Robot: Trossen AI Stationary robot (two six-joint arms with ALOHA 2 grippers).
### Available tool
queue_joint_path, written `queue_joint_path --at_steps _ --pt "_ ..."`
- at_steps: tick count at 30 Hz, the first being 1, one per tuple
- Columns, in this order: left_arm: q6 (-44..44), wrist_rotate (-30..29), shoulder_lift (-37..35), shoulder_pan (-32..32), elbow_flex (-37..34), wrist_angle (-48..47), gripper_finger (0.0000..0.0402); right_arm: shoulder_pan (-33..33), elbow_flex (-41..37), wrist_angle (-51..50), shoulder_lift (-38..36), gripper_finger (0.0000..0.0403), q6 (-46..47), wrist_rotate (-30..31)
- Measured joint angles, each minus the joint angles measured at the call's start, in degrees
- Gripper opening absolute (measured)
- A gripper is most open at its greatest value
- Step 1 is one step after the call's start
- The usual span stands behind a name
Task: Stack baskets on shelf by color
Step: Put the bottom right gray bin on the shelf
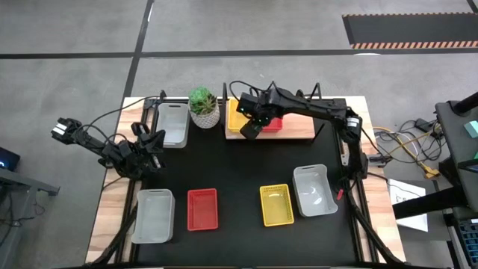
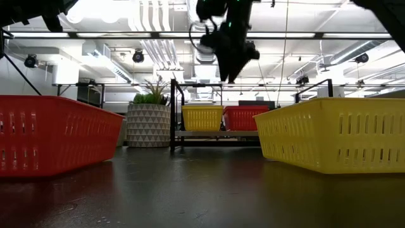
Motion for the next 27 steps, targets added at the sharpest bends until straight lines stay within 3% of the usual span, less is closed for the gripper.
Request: queue_joint_path --at_steps 6,12,20,24,27 --pt "-0.04 0.0 -0.02 0.0 0.0 0.0 0.0002 9.08 -1.44 1.82 -5.37 0.0129 -1.48 4.13" --pt "-0.24 0.0 -0.02 0.0 0.0 0.04 0.0002 21.93 -8.71 8.72 -10.56 0.011 -1.61 8.92" --pt "-1.75 0.11 -0.02 0.0 0.0 0.04 0.0002 37.64 -28.69 30.44 -18.28 0.01 -2.69 18.08" --pt "-1.77 0.14 -0.02 0.0 0.0 0.09 0.0002 41.57 -39.09 43.04 -22.02 0.0118 -2.16 19.42" --pt "-1.96 0.16 -0.02 0.0 0.0 0.11 0.0002 43.4 -44.45 46.33 -24.28 0.0139 0.6 19.16"
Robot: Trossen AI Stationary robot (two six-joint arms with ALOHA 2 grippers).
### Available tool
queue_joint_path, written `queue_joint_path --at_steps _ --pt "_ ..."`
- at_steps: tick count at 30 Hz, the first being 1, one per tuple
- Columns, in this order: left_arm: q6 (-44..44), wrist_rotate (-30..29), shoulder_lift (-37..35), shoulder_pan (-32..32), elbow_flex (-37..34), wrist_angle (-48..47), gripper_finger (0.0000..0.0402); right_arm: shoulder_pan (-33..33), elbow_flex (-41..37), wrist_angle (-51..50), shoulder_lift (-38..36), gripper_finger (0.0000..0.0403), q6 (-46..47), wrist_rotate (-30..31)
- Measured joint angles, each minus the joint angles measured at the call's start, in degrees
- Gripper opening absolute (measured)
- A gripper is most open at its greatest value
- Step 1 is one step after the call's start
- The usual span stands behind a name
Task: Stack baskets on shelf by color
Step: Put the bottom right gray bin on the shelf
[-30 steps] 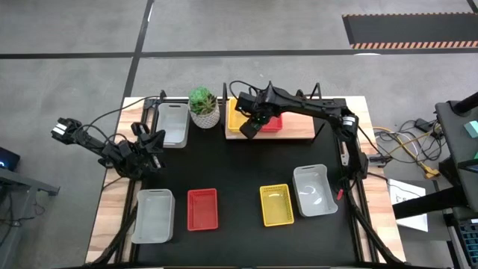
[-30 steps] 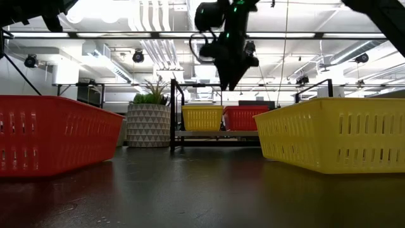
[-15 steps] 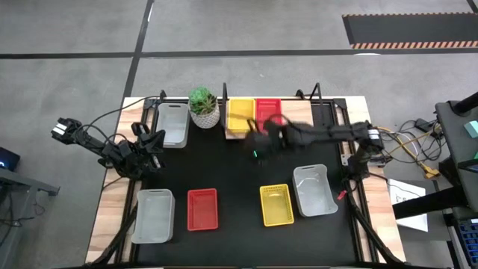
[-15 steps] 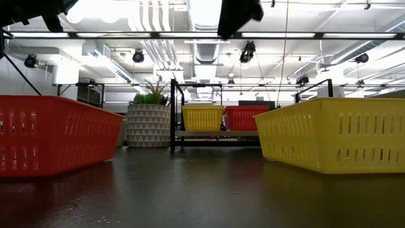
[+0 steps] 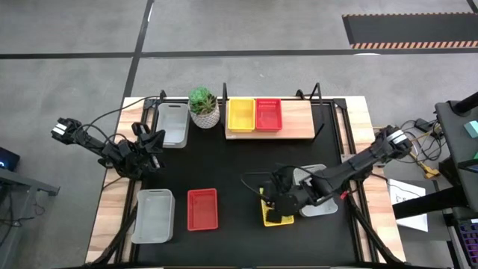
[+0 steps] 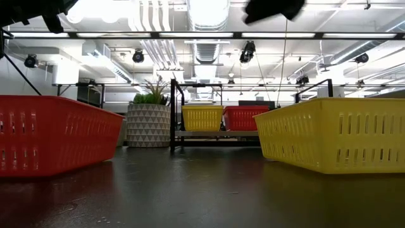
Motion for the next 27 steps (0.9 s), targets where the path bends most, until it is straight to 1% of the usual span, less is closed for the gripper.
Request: queue_joint_path --at_steps 2,5,7,9,13,16,19,25,27 --pt "-1.17 0.02 0.0 0.0 0.0 -0.02 0.0002 0.92 -2.61 -0.58 -1.58 0.0153 3.75 -3.51" --pt "-2.53 0.08 0.12 0.0 0.0 -0.05 0.0002 2.11 -6.4 -0.9 -3.71 0.017 10.58 -13.12" --pt "-2.73 0.12 0.13 0.0 0.0 -0.03 0.0002 2.56 -8.27 -0.91 -4.72 0.0178 15.31 -18.47" --pt "-4.03 0.15 0.27 0.0 0.0 -0.04 0.0002 2.76 -9.42 -0.95 -5.68 0.0184 18.02 -21.51" --pt "-8.45 0.37 1.19 0.0 0.0 -0.07 0.0002 4.22 -9.82 -0.78 -5.97 0.0181 16.74 -23.69" --pt "-11.18 1.76 2.42 0.0 0.0 -0.11 0.0002 5.6 -8.96 -2.43 -5.16 0.0174 15.01 -24.12" --pt "-13.85 3.17 3.76 0.0 0.04 -0.08 0.0002 7.21 -8.82 -2.76 -3.88 0.0167 13.11 -23.38" --pt "-18.48 3.72 5.66 0.0 0.4 -0.02 0.0002 10.01 -8.82 -2.67 0.18 0.0153 10.62 -20.31" --pt "-19.19 3.74 6.24 0.0 0.92 0.0 0.0002 10.48 -8.76 -2.69 1.89 0.0148 10.61 -20.18"
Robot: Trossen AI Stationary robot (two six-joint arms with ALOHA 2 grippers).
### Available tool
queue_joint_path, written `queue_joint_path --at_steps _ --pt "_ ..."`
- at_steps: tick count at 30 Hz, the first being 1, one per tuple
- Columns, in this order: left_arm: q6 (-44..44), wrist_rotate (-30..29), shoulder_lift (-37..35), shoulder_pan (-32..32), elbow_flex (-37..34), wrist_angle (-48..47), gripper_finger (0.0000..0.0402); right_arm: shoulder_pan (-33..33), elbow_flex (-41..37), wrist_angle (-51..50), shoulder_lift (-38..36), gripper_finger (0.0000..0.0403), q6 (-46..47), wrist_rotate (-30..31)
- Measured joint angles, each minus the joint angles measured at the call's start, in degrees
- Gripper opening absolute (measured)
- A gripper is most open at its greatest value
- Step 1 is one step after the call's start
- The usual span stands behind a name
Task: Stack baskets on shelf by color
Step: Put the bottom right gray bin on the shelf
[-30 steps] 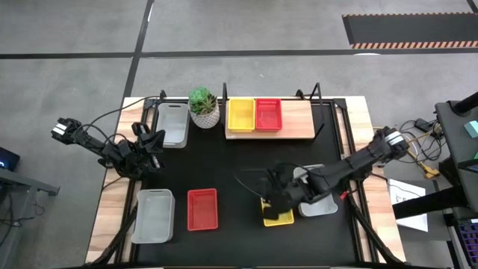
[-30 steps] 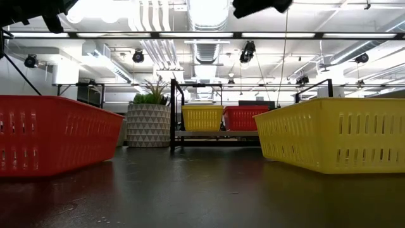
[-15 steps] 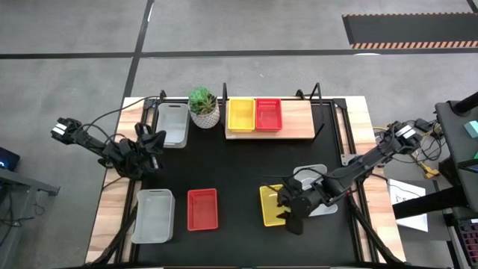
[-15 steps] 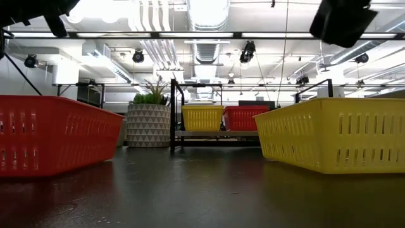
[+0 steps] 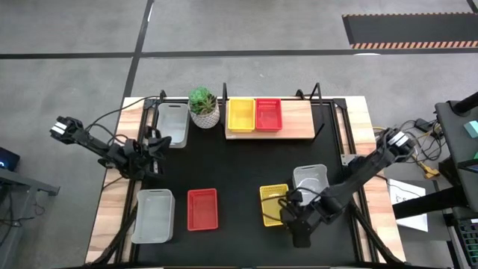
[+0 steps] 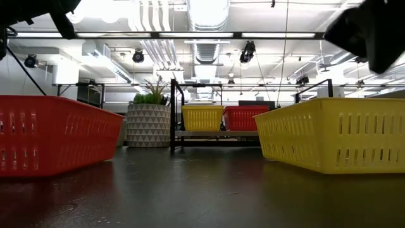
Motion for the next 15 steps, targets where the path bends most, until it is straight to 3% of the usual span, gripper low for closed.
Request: queue_joint_path --at_steps 10,15 --pt "-0.2 0.86 5.31 0.0 3.68 2.42 0.0002 0.45 1.9 1.15 6.63 0.0129 -1.81 0.1" --pt "-0.05 1.0 8.6 0.0 6.42 2.89 0.0002 0.38 2.38 0.42 7.69 0.0123 -3.23 3.6"
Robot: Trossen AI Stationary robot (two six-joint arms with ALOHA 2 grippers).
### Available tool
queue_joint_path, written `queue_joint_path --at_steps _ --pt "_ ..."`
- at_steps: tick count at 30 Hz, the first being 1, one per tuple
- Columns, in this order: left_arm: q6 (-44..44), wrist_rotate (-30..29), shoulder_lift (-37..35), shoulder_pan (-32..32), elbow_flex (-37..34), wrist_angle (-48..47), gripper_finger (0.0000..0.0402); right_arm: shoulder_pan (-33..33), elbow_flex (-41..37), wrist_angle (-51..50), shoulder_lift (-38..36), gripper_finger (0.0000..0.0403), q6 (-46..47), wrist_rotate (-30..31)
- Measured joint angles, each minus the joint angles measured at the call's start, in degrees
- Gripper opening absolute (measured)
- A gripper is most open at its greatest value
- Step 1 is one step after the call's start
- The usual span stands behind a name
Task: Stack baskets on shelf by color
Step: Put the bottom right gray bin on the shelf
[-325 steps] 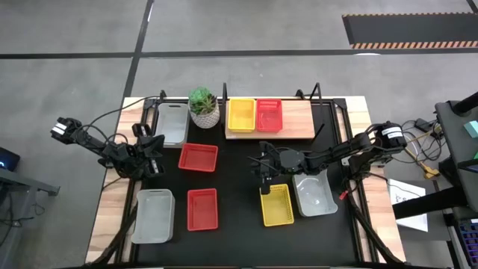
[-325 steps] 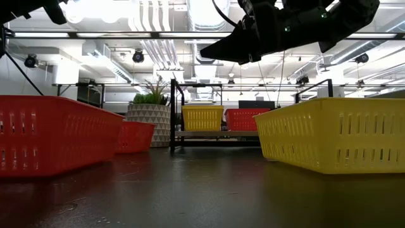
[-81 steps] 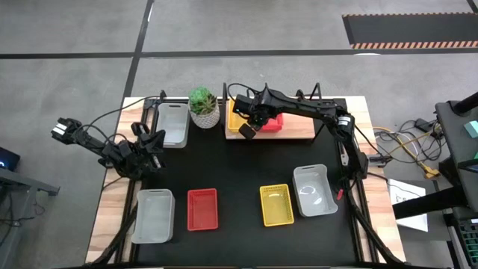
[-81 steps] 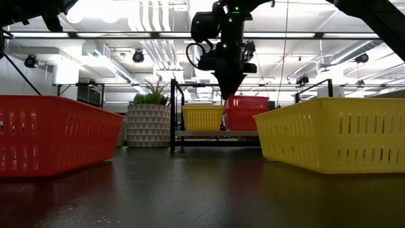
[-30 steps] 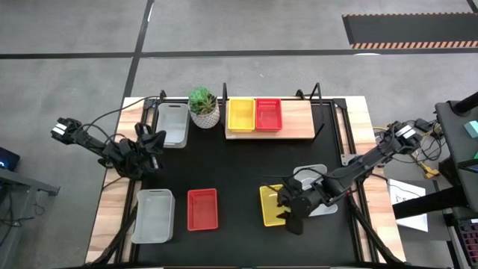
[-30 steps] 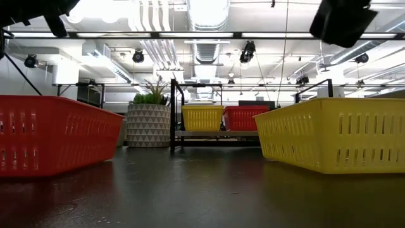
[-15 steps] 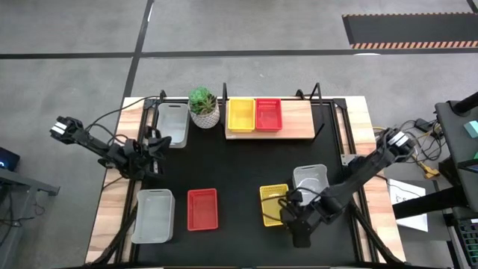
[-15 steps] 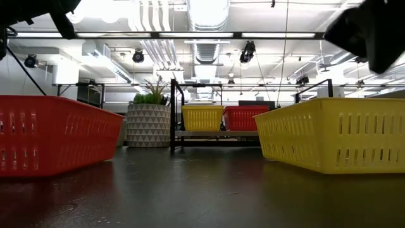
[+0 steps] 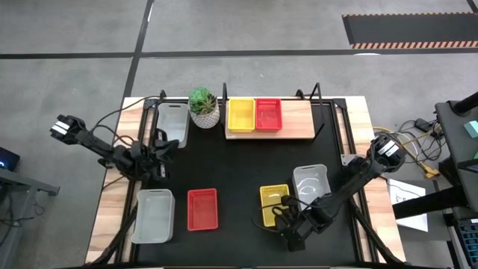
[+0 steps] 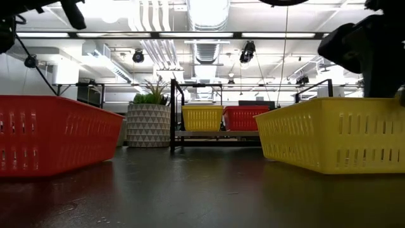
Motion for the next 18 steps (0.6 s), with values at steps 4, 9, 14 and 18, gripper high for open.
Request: queue_joint_path --at_steps 4,9,14,18 --pt "0.13 -0.02 2.9 0.0 2.1 0.14 0.0002 -0.04 -0.03 0.15 -0.11 0.0117 -1.12 0.96" --pt "0.78 -0.02 6.01 0.09 4.33 0.03 0.0002 -0.01 -0.06 0.24 -0.5 0.0116 -2.0 3.12" --pt "2.12 -0.04 8.43 0.11 6.22 0.05 0.0002 -0.12 -0.49 1.28 -0.11 0.0114 -2.97 5.34" --pt "2.22 -0.07 10.03 0.11 7.22 0.05 0.0002 -0.39 -1.93 4.49 -0.1 0.0114 -3.85 5.36"
